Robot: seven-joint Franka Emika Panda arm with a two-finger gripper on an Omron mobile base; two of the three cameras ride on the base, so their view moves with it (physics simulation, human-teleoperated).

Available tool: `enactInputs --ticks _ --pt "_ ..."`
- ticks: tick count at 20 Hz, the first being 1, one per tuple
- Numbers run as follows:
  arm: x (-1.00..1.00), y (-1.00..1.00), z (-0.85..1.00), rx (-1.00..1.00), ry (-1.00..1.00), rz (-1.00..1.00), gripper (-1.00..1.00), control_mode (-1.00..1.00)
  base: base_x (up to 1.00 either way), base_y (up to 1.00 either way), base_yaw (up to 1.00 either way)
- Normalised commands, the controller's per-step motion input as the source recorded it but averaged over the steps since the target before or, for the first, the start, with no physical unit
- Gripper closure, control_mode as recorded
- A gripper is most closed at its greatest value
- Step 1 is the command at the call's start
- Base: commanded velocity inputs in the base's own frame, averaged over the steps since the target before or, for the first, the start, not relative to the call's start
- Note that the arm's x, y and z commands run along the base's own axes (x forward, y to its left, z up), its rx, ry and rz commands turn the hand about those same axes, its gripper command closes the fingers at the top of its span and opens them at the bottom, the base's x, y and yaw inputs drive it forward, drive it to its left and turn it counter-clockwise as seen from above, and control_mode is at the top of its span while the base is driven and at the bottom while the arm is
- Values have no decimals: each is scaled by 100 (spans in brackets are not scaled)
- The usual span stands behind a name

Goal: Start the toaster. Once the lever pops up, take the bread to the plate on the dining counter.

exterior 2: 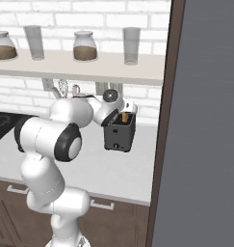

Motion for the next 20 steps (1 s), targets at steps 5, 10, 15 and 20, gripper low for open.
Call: enactInputs --ticks 5,10,15,20 --pt "11 -6 -14 0 5 0 -100 -100 0 0 0" --pt "8 -4 -14 -1 1 0 -100 -100 0 0 0" --pt "28 0 -14 0 4 0 -100 -100 0 0 0" --pt "35 -1 -12 0 6 0 -100 -100 0 0 0"
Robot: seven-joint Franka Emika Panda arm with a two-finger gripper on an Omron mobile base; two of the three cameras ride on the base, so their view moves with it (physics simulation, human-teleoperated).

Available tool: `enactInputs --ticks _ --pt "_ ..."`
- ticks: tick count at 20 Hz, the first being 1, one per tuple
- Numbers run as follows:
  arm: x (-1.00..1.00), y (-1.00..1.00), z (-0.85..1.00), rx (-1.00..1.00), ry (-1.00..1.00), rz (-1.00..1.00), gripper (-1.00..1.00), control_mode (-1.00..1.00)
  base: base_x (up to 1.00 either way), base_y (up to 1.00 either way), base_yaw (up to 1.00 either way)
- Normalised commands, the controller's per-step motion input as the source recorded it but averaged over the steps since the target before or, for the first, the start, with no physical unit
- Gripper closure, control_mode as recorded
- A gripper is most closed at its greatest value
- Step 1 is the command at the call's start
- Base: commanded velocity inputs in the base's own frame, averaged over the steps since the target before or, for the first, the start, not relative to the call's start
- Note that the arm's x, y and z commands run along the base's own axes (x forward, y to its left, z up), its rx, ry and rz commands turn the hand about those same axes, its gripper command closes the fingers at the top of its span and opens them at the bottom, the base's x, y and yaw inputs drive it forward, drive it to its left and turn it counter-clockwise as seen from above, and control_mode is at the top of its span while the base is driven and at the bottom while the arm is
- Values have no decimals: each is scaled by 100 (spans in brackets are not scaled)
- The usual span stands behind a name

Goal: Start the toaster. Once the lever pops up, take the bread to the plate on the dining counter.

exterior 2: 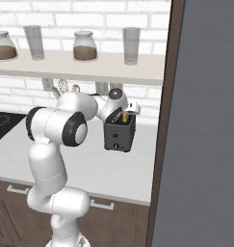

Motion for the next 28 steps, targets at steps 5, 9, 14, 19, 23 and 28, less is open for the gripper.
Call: enactInputs --ticks 5,9,14,19,23,28 --pt "9 -11 -7 0 1 0 -100 -100 0 0 0" --pt "0 -7 -9 0 0 0 -100 -100 0 0 0" --pt "0 0 -3 0 0 0 100 -100 0 0 0" --pt "0 0 -4 0 0 0 100 -100 0 0 0" --pt "0 0 -1 0 0 0 100 -100 0 0 0" --pt "-15 0 0 0 -6 2 100 -100 0 0 0"
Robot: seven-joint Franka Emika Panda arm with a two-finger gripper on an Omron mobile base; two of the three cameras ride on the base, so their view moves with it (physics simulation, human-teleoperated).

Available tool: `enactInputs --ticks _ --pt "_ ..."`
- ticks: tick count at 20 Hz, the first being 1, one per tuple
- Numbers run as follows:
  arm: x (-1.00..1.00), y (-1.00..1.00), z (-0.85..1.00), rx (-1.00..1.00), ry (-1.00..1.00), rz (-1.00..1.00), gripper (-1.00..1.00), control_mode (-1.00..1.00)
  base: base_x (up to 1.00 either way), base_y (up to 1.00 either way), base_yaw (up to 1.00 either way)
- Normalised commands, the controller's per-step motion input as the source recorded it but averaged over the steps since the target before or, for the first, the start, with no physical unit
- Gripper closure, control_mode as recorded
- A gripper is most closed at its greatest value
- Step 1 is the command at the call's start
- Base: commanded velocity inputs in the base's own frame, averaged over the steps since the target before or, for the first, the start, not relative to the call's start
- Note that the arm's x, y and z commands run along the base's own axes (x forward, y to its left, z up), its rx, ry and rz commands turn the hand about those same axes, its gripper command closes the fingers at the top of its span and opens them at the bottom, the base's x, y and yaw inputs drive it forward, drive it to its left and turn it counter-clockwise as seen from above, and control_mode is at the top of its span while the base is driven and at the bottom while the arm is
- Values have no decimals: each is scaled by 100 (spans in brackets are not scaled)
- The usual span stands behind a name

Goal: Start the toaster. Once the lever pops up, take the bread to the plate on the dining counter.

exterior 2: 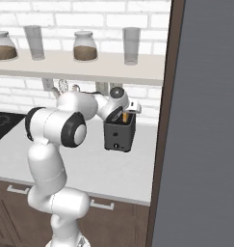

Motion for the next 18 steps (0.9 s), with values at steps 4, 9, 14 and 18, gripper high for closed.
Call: enactInputs --ticks 4,9,14,18 --pt "-32 0 0 0 -13 1 100 -100 0 0 0" --pt "-42 0 14 0 -14 1 100 -100 0 0 0" --pt "-5 0 65 0 -7 1 100 -100 0 0 0" --pt "-9 1 78 0 -8 2 100 -100 0 0 0"
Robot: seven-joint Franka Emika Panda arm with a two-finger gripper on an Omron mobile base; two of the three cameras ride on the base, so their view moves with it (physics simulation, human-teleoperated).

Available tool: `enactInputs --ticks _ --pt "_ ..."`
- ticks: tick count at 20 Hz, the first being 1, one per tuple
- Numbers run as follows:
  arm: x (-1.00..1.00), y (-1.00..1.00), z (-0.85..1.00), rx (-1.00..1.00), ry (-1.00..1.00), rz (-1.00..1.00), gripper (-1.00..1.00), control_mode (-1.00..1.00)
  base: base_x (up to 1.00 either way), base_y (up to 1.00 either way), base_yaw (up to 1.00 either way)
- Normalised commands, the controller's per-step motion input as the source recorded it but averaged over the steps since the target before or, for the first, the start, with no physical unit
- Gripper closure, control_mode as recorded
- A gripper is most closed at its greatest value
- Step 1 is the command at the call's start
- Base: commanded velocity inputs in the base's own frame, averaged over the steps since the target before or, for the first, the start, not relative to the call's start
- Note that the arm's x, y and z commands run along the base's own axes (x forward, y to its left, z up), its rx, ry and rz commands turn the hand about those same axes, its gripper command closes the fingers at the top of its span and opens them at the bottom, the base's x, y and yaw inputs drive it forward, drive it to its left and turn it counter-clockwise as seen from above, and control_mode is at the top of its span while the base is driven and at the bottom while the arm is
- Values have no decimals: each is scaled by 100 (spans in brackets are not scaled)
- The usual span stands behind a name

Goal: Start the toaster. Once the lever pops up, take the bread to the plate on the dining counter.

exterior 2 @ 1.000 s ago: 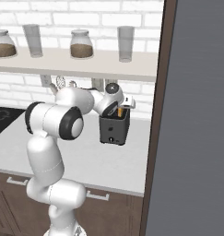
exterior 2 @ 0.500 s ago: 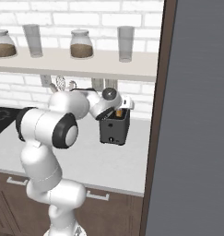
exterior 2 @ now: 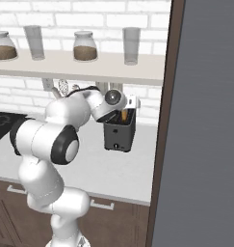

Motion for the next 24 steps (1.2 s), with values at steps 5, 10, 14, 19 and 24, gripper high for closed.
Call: enactInputs --ticks 5,10,14,19,24 --pt "-44 15 33 0 -10 7 100 -100 0 0 0" --pt "-51 20 19 0 -5 7 100 -100 0 0 0" --pt "-32 5 58 0 3 6 100 -100 0 0 0" --pt "-54 1 74 0 9 5 100 -100 0 0 0" --pt "-93 14 61 -2 8 0 100 -100 0 0 0"
